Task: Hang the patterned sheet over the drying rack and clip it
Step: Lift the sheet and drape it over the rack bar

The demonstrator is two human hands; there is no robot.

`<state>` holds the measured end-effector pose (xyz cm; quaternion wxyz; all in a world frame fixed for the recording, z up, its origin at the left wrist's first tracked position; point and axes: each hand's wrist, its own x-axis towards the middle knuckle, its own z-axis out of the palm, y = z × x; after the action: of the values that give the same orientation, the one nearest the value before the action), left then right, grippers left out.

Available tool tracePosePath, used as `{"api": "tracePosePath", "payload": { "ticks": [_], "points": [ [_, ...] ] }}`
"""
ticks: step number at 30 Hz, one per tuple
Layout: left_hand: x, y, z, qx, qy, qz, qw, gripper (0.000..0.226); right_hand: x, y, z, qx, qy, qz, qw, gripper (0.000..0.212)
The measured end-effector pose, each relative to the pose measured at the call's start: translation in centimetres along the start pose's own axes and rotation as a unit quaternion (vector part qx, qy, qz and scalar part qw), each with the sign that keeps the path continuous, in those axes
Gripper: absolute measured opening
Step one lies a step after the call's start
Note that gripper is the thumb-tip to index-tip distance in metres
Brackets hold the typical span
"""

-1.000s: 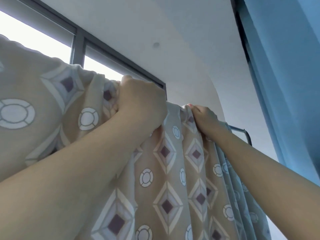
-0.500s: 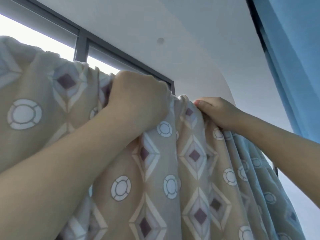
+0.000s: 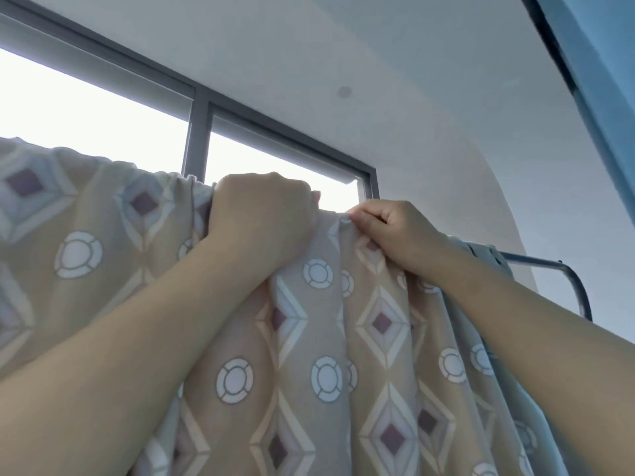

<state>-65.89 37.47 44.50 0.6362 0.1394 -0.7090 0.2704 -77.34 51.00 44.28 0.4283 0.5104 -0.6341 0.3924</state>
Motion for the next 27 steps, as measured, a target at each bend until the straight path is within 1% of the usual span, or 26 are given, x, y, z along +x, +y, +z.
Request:
{"api": "tracePosePath", "payload": {
  "ticks": [2,6,9,11,13,15,17,19,22,24,27],
  "points": [
    [0.0,0.1,-0.5,0.001,-0.026,0.014,1.000,0.048,0.2,0.4,-0.2,-0.014,0.014,0.011,1.000,0.022],
    [-0.5,-1.0,-0.6,0.003,-0.005,0.027,1.000,0.050,0.5,1.6,-0.9,-0.093,0.024,0.055,0.994,0.021],
    [-0.8,-2.3,-1.1,0.001,0.002,0.017,1.000,0.050,0.2,3.1,-2.1,-0.157,0.042,0.111,0.980,0.022],
    [-0.9,-2.9,-1.2,0.011,-0.003,0.016,1.000,0.052,0.1,3.1,-2.0,-0.179,0.055,0.143,0.972,0.019],
    [-0.9,-2.9,-1.1,0.015,-0.021,0.013,1.000,0.052,0.3,1.7,-1.0,-0.151,0.066,0.123,0.979,0.017],
    [-1.0,-2.7,-0.9,0.023,-0.017,0.016,0.999,0.051,0.2,-0.2,0.4,-0.101,0.044,0.067,0.992,0.024],
    [-1.0,-2.7,-0.5,0.022,-0.004,0.023,0.999,0.051,-0.1,-1.2,1.3,-0.088,0.023,0.043,0.995,0.029],
    [-1.0,-2.6,-0.4,0.010,0.005,0.032,0.999,0.050,-0.3,-0.7,1.2,-0.101,0.053,0.050,0.992,0.032],
    [-0.8,-2.6,0.0,0.002,0.018,0.037,0.999,0.049,-0.4,-0.1,0.9,-0.106,0.082,0.092,0.987,0.037],
    [-0.5,-2.6,0.5,-0.015,0.001,0.023,1.000,0.047,-0.1,-0.3,1.3,-0.099,0.078,0.104,0.986,0.035],
    [0.5,-1.4,0.4,-0.049,-0.047,0.015,0.998,0.042,0.3,-1.1,2.4,-0.094,0.061,0.101,0.989,0.034]
  ]
}}
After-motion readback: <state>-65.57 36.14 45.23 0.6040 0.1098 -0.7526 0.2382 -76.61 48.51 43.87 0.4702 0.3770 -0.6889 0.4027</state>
